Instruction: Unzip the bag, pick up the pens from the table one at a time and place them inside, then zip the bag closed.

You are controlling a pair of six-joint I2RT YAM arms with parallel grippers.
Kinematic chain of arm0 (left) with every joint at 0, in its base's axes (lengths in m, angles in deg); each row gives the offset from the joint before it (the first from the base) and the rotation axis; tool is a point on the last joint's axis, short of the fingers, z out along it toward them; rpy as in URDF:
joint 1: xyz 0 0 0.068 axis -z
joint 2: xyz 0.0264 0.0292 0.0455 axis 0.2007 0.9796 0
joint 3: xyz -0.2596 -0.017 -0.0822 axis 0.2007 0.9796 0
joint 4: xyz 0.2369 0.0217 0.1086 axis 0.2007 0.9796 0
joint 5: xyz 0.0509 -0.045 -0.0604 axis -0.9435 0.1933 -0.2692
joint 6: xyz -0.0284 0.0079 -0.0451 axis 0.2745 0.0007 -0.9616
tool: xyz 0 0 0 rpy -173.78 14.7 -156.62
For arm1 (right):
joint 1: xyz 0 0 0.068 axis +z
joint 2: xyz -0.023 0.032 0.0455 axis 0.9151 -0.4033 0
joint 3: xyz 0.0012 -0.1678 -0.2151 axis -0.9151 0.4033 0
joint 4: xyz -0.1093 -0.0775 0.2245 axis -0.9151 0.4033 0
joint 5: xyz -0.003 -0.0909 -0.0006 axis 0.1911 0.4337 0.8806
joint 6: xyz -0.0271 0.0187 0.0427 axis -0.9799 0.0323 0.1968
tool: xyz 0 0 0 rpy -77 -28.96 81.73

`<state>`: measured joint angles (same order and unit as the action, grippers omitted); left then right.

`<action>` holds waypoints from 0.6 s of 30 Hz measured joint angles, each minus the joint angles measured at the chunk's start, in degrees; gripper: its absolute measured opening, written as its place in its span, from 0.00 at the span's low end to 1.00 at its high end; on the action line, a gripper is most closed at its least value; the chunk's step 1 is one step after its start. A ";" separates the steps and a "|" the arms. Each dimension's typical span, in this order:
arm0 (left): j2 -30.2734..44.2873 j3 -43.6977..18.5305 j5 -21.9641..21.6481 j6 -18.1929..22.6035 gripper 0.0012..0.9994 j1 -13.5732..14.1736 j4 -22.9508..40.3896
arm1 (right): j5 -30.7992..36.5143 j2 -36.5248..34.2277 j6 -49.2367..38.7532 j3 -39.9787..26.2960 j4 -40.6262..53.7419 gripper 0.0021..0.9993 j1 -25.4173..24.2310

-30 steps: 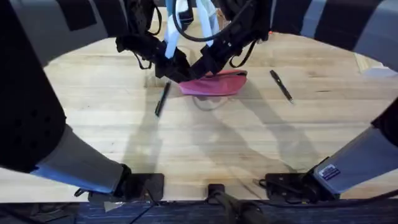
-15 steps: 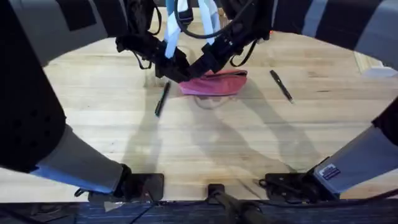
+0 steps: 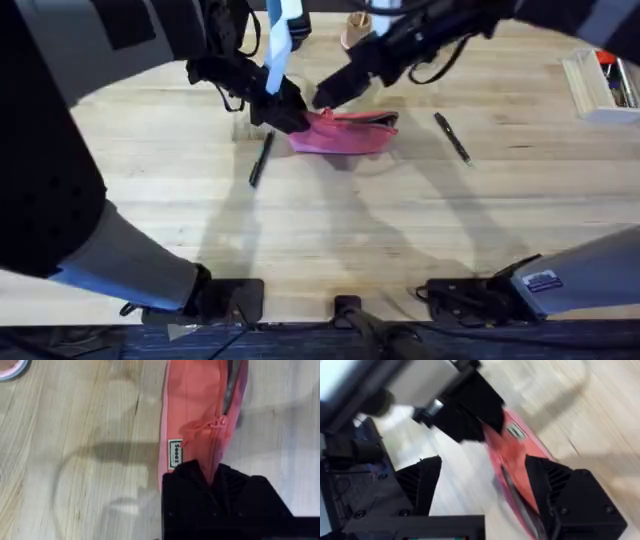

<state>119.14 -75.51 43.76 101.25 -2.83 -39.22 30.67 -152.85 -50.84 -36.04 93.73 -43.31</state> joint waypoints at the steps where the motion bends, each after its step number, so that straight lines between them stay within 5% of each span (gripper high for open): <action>1: 0.00 0.00 0.00 0.00 0.04 0.00 0.00 | 1.19 0.45 -0.20 -0.01 1.57 1.00 -0.61; 11: 0.00 0.02 0.06 0.00 0.06 0.00 0.00 | 9.97 1.67 -2.14 -0.03 6.97 1.00 -1.93; 14: 0.00 0.02 0.46 0.04 0.41 0.11 0.00 | 10.78 1.67 -2.86 -0.03 6.97 1.00 -1.93; 17: 0.00 0.02 0.67 0.00 0.90 0.35 -0.07 | 11.84 1.67 -3.44 -0.03 6.96 1.00 -1.93; 18: 0.00 0.00 0.77 -0.14 0.96 0.40 -0.02 | 12.17 1.67 -3.53 -0.03 6.95 1.00 -1.93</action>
<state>119.14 -75.51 44.53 101.11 -2.43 -39.24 42.84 -151.18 -54.37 -36.07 100.68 -45.24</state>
